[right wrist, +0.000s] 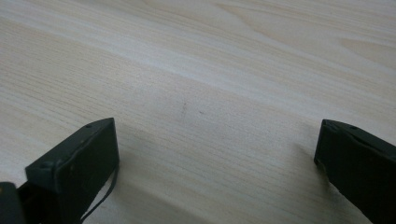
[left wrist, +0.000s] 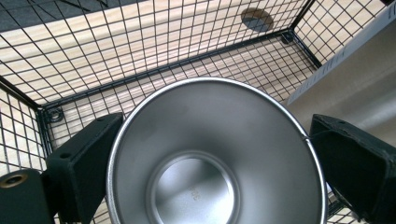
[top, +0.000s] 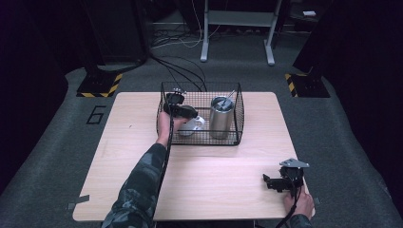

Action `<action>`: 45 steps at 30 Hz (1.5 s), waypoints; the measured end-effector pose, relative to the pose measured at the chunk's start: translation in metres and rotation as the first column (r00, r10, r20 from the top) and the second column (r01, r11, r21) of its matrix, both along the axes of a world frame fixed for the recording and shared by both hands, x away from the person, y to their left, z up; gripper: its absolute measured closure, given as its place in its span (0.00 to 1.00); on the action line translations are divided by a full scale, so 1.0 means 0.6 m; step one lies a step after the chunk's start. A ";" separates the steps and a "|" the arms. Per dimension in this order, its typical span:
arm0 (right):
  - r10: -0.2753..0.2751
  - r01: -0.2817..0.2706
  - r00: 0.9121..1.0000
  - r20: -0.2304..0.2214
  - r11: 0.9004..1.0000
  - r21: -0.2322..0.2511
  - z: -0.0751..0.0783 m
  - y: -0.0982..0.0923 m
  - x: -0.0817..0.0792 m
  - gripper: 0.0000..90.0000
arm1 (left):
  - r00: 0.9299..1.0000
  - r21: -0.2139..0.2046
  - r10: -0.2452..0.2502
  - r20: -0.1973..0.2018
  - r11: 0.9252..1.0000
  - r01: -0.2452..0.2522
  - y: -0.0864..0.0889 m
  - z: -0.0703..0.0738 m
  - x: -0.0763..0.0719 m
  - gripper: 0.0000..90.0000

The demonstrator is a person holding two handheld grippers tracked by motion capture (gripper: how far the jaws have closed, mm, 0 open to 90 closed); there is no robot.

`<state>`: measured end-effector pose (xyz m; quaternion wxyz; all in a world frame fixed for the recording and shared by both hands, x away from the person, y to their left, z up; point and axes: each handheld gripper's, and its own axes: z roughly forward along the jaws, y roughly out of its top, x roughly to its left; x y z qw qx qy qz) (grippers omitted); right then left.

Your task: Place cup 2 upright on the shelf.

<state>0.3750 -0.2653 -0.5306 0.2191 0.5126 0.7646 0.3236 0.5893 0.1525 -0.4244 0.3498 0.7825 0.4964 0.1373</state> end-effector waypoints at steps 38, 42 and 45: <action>0.000 0.000 1.000 0.001 1.000 -0.001 0.000 0.000 0.000 0.00 | 0.997 -0.012 -0.070 0.019 0.997 0.070 0.004 0.052 -0.045 0.01; -0.002 0.002 1.000 0.001 1.000 0.001 0.000 0.000 0.000 0.00 | 0.995 -0.022 -0.092 0.027 0.995 0.092 0.006 0.062 -0.059 0.00; -0.003 0.003 1.000 -0.001 1.000 0.002 0.000 0.001 0.000 0.00 | 0.993 -0.024 -0.114 0.038 0.993 0.114 0.008 0.072 -0.074 0.00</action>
